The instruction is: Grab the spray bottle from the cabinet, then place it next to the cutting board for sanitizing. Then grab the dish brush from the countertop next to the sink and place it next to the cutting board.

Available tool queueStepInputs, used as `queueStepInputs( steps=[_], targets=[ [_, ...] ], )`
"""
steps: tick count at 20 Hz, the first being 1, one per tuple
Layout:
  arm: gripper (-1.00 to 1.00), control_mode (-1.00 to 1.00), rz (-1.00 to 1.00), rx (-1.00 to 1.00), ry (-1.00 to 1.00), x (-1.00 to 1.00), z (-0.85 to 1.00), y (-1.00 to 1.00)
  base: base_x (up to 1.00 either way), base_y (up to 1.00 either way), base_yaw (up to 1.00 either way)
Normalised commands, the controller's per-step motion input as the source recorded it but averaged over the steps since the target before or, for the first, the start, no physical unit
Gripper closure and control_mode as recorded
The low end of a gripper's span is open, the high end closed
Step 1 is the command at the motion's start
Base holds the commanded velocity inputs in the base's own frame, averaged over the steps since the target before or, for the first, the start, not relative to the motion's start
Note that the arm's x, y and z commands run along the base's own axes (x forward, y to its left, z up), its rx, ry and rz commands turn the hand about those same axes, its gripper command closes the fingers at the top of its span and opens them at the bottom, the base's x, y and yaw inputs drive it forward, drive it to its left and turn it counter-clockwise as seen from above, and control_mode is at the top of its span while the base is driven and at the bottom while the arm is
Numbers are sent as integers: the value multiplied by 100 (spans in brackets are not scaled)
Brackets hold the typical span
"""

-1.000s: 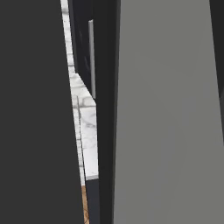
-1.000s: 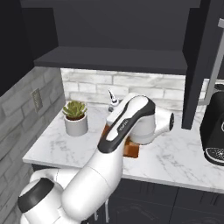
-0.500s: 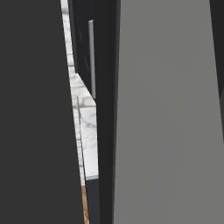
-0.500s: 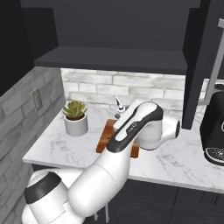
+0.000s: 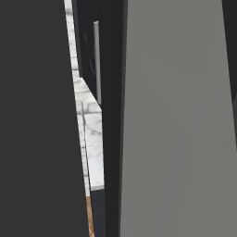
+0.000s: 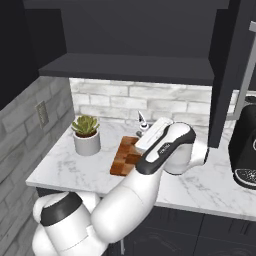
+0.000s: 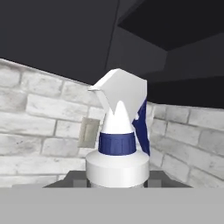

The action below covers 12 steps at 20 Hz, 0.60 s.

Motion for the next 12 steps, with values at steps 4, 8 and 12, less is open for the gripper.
queueStepInputs(
  steps=[4, 8, 12],
  targets=[
    [100, -100, -6, 0, 5, 3, -13, -20, 0, 0, 0],
    [100, -100, -7, 0, 10, 8, -17, -30, 0, 0, 0],
    [100, -100, -3, 1, 7, 14, -14, -21, 0, 0, 0]
  ],
)
